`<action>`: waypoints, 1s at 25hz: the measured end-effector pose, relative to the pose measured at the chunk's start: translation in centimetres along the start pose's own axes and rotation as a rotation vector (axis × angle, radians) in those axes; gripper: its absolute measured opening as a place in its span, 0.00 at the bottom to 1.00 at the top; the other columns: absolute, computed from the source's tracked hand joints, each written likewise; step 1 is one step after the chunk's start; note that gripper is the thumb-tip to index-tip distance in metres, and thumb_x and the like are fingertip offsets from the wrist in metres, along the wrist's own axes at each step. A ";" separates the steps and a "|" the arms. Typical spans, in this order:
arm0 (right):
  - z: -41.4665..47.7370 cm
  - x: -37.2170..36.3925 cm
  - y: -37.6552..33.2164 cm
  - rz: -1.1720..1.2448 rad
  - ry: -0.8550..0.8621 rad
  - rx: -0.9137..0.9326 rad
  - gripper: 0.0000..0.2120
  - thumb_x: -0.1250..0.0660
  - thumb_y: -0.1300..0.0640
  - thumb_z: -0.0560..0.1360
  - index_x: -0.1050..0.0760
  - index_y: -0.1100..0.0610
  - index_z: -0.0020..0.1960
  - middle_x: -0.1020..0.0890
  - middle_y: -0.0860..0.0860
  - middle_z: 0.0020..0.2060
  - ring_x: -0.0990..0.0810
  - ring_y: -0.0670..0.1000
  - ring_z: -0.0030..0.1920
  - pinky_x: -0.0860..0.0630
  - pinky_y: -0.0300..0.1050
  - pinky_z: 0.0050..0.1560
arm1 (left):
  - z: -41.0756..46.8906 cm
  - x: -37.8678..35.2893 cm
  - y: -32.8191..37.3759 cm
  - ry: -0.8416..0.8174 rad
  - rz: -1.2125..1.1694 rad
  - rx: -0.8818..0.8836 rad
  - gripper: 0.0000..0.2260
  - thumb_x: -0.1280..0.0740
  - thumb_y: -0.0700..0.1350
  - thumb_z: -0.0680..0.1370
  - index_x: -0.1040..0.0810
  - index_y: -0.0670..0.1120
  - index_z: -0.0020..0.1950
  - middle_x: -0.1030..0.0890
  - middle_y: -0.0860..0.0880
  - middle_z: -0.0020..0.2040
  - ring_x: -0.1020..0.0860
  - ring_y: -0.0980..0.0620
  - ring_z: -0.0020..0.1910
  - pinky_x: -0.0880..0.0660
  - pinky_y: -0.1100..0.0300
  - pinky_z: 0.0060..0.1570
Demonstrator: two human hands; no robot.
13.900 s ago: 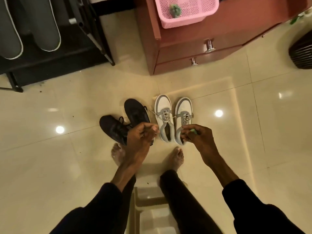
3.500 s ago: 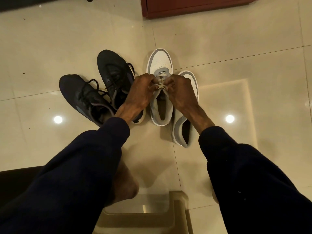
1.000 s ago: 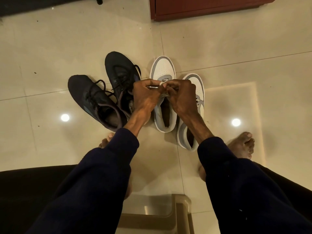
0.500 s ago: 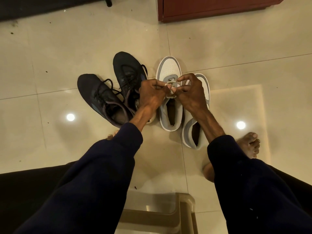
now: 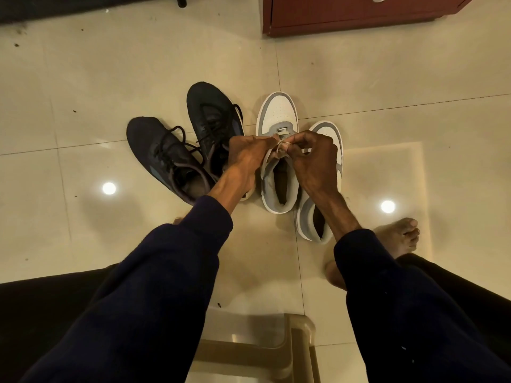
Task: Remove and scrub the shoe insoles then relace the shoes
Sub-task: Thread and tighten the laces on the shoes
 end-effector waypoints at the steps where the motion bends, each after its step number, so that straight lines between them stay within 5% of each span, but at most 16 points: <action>1: -0.2 0.2 0.0 -0.004 0.028 -0.018 0.04 0.26 0.56 0.75 0.15 0.57 0.47 0.15 0.45 0.41 0.18 0.41 0.44 0.23 0.32 0.49 | 0.1 0.1 -0.1 0.016 -0.009 0.005 0.04 0.23 0.44 0.76 0.14 0.44 0.44 0.12 0.45 0.44 0.13 0.45 0.45 0.16 0.50 0.52; 5: -1.4 2.4 1.4 -0.105 0.187 -0.140 0.03 0.26 0.58 0.75 0.15 0.57 0.47 0.15 0.48 0.43 0.20 0.38 0.41 0.28 0.24 0.46 | 0.3 1.4 -0.2 0.174 -0.025 -0.043 0.07 0.24 0.40 0.77 0.16 0.45 0.38 0.14 0.44 0.40 0.14 0.46 0.43 0.16 0.49 0.50; 10: -2.4 3.3 1.8 -0.139 0.127 -0.223 0.02 0.25 0.60 0.73 0.15 0.55 0.45 0.14 0.48 0.42 0.20 0.35 0.40 0.22 0.34 0.51 | -0.6 1.8 -0.2 0.193 0.039 -0.106 0.10 0.24 0.38 0.76 0.16 0.47 0.36 0.14 0.44 0.39 0.13 0.44 0.44 0.15 0.47 0.47; 16: -0.1 1.9 -2.2 -0.175 0.189 -0.043 0.09 0.29 0.61 0.72 0.17 0.53 0.50 0.16 0.44 0.48 0.19 0.48 0.53 0.23 0.51 0.60 | -1.0 7.5 1.6 0.281 0.001 -0.182 0.06 0.25 0.41 0.77 0.16 0.50 0.43 0.13 0.46 0.42 0.13 0.47 0.40 0.15 0.51 0.47; 20: 2.4 -1.7 -5.1 -0.118 0.027 0.004 0.08 0.30 0.66 0.74 0.15 0.57 0.49 0.15 0.46 0.43 0.18 0.39 0.43 0.25 0.28 0.46 | 0.7 12.5 1.7 0.362 -0.023 -0.248 0.06 0.26 0.36 0.77 0.15 0.47 0.45 0.13 0.46 0.43 0.14 0.47 0.42 0.15 0.51 0.49; 23: 3.4 -5.5 -5.6 -0.176 -0.146 0.043 0.10 0.31 0.69 0.74 0.15 0.57 0.49 0.14 0.47 0.43 0.18 0.40 0.41 0.26 0.27 0.42 | 2.2 14.5 1.3 0.350 -0.004 -0.317 0.14 0.32 0.28 0.75 0.14 0.47 0.45 0.13 0.44 0.47 0.14 0.44 0.47 0.17 0.46 0.53; 25: 3.7 -8.0 -5.2 -0.252 -0.249 0.082 0.14 0.31 0.71 0.73 0.15 0.57 0.52 0.14 0.48 0.46 0.18 0.41 0.42 0.22 0.31 0.44 | 2.4 14.7 0.9 0.289 0.144 -0.434 0.19 0.36 0.25 0.72 0.14 0.46 0.48 0.13 0.44 0.51 0.15 0.46 0.50 0.18 0.52 0.50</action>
Point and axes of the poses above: each hand's wrist, its own z-axis towards the middle knuckle, its own x-axis out of the back of the hand, y = z × x, the point moved 2 cm from there along z, towards the middle knuckle
